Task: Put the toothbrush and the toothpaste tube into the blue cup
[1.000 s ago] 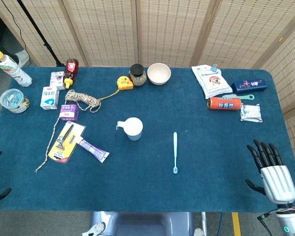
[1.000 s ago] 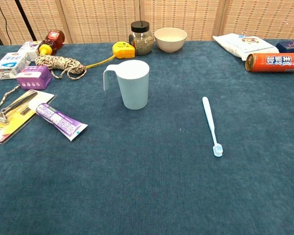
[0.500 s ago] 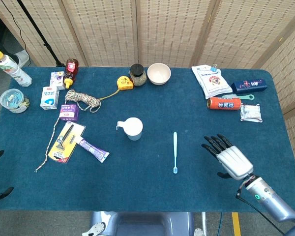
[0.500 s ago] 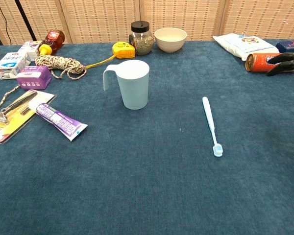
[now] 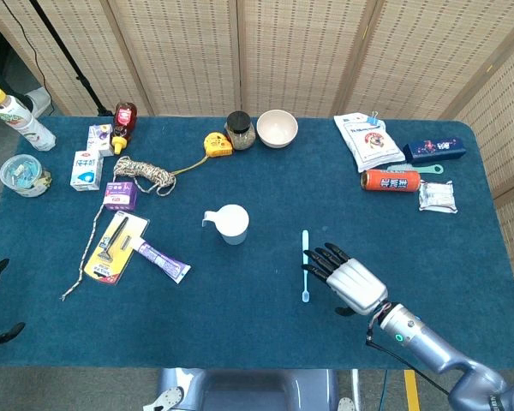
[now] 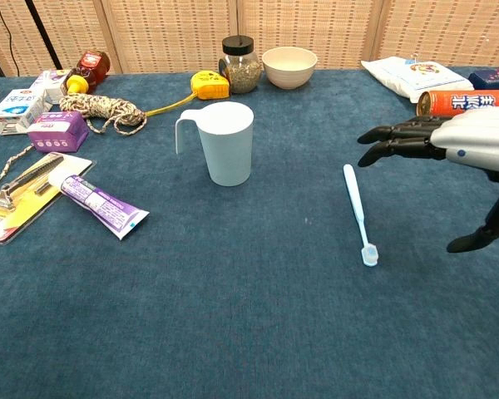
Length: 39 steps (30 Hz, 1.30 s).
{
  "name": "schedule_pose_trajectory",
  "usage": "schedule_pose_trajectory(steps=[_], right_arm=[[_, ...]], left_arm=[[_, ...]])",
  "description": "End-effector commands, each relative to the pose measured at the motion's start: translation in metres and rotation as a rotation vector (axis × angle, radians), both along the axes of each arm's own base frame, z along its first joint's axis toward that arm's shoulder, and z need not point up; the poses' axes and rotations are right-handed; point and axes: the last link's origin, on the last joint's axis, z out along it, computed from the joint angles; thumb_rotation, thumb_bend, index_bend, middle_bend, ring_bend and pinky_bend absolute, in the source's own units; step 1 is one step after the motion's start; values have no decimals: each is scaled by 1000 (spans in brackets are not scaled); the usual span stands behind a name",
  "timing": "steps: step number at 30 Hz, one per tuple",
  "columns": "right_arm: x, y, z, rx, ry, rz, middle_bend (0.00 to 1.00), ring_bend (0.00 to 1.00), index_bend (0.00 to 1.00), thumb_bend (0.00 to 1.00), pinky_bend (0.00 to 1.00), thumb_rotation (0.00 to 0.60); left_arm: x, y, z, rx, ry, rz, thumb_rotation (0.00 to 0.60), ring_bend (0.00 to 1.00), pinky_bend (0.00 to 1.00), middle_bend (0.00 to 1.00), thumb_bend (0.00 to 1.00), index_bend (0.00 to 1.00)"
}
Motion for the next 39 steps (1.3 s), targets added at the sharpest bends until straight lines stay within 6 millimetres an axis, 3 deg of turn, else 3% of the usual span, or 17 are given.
schedule_pose_trajectory(steps=[1, 25, 39], right_arm=[[8, 3, -14, 11, -18, 7, 0, 0, 131, 0, 0, 600], [42, -6, -81, -51, -82, -50, 0, 0, 163, 0, 0, 600], [40, -13, -91, -95, -54, -32, 0, 0, 171, 0, 0, 600]], left_arm=[[0, 0, 0, -3, 0, 0, 600, 0, 0, 0, 17, 0], [0, 2, -1, -13, 4, 2, 600, 0, 0, 0, 16, 0], [-2, 4, 1, -11, -4, 8, 600, 0, 0, 0, 16, 0]])
